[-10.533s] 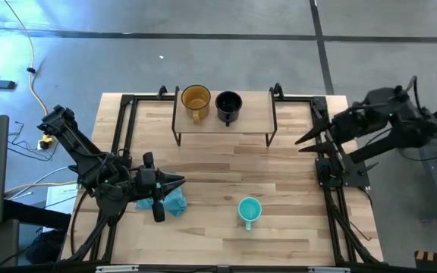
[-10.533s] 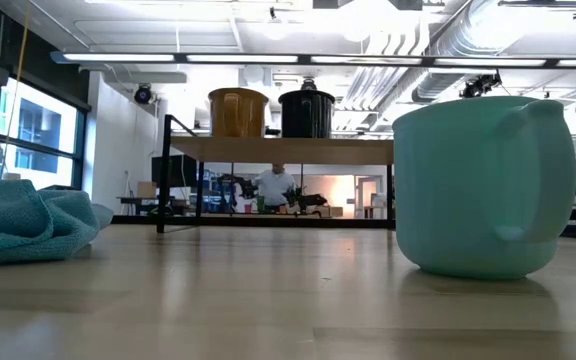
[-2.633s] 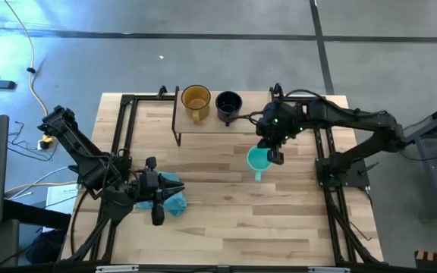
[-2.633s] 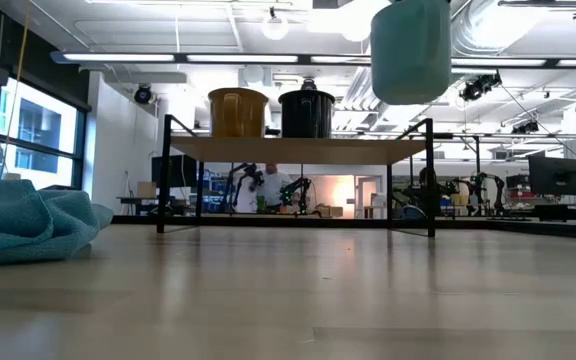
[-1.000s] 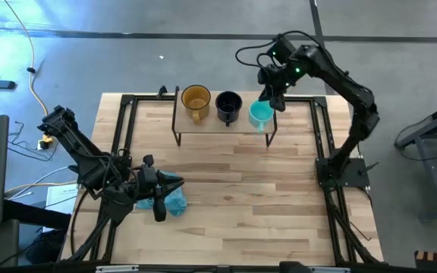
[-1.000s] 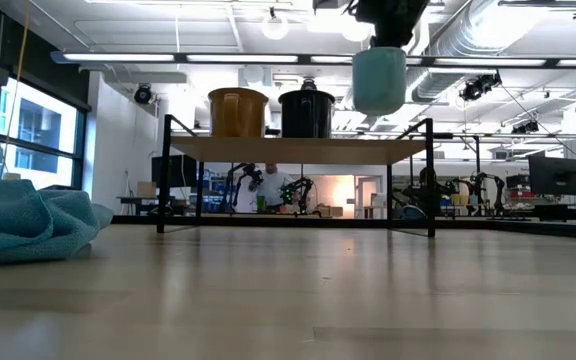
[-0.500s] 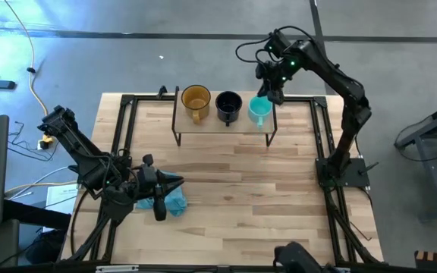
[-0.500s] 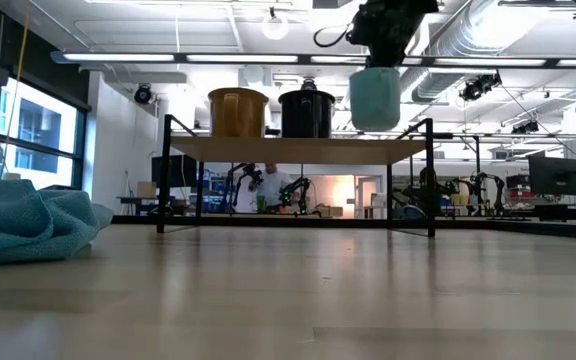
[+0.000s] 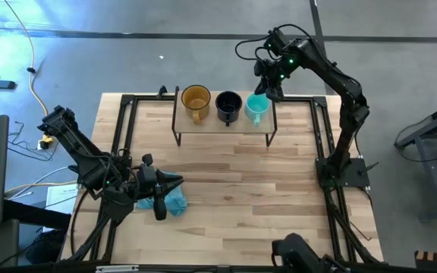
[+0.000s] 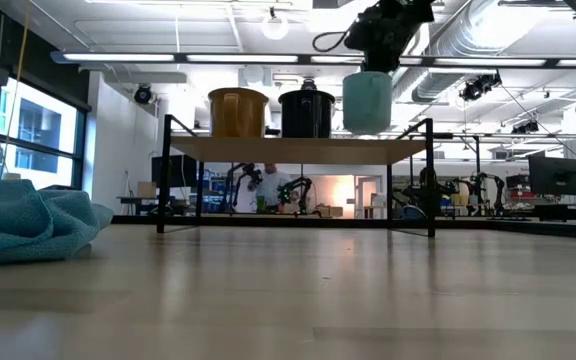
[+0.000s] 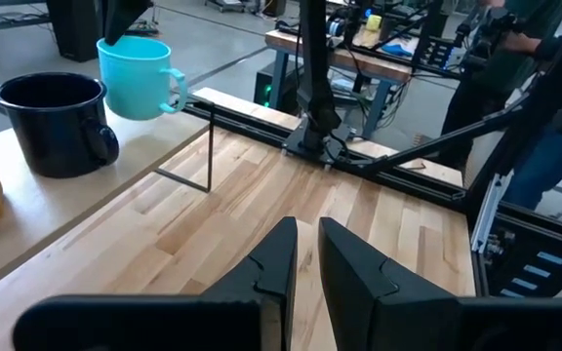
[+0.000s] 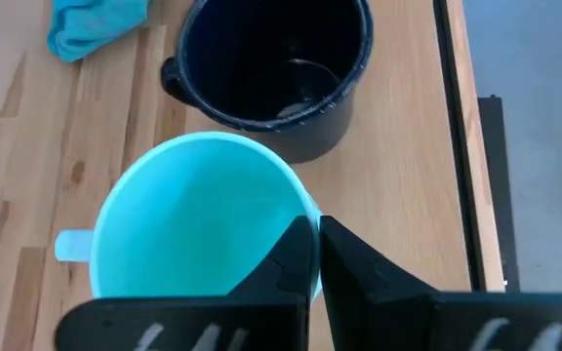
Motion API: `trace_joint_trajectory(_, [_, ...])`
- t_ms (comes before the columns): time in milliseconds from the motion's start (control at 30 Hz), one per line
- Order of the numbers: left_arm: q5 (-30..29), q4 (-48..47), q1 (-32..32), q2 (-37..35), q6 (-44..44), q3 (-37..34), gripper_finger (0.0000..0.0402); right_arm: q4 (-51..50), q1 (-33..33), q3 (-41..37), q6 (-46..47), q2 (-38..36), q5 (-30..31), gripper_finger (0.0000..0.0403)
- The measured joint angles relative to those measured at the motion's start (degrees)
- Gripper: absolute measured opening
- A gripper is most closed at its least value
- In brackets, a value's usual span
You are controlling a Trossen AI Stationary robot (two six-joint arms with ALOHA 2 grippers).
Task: Stack small to large cups/mugs on shelf
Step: Put the light blue cup on the shelf
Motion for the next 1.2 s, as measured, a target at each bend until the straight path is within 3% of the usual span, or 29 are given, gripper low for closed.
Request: trace_joint_trajectory(1200, [-0.86,-1.68,0.0,0.0,-3.75,0.0,0.0037,-1.2,-1.65,-0.02,-1.74,3.52,-0.23,0.0])
